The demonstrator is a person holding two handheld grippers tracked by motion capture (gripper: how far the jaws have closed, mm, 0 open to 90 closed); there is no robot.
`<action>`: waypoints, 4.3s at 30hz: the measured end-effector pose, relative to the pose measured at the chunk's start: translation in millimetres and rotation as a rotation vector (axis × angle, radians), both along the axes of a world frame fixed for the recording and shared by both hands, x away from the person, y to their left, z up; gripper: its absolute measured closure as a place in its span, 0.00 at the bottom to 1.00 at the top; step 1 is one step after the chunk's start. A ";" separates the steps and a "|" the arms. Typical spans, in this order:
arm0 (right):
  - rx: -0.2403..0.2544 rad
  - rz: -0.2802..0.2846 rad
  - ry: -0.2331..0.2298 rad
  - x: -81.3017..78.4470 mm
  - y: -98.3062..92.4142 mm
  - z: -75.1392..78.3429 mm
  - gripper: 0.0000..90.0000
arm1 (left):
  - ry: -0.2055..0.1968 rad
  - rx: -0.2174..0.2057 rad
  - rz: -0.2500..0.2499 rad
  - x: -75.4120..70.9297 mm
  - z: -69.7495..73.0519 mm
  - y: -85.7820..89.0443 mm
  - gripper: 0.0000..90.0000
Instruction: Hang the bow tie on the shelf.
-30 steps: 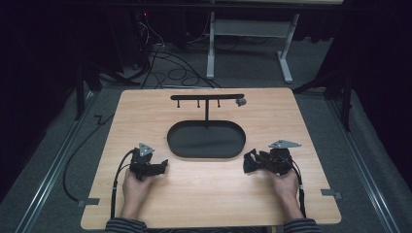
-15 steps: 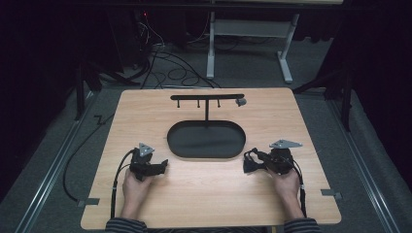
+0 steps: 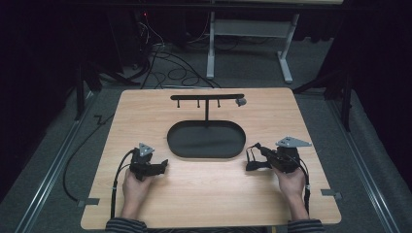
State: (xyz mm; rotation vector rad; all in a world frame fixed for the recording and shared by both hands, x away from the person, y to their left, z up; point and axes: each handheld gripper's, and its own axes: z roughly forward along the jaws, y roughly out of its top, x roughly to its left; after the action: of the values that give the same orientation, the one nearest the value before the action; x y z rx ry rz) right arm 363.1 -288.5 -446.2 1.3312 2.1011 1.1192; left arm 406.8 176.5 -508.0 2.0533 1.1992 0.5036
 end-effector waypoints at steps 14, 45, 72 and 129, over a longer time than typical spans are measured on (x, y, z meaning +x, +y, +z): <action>0.012 0.032 -0.058 0.2 5.1 23.3 1.00 | 0.000 0.000 0.000 0.0 0.0 0.0 0.21; 0.015 0.109 -0.126 22.4 32.8 61.7 1.00 | 0.000 -0.001 0.000 0.1 0.0 0.1 0.21; 0.026 0.120 -0.159 49.1 46.6 83.0 1.00 | 0.000 -0.002 0.000 0.1 0.0 0.1 0.21; 0.009 -0.017 -0.130 107.6 51.9 90.0 0.92 | -0.001 -0.004 0.001 0.1 -0.2 0.0 0.21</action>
State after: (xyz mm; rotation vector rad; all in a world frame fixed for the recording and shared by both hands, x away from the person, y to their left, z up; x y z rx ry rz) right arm 470.7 -236.6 -356.2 1.2434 1.9901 1.1763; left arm 406.9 176.5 -508.2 2.0491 1.2002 0.5023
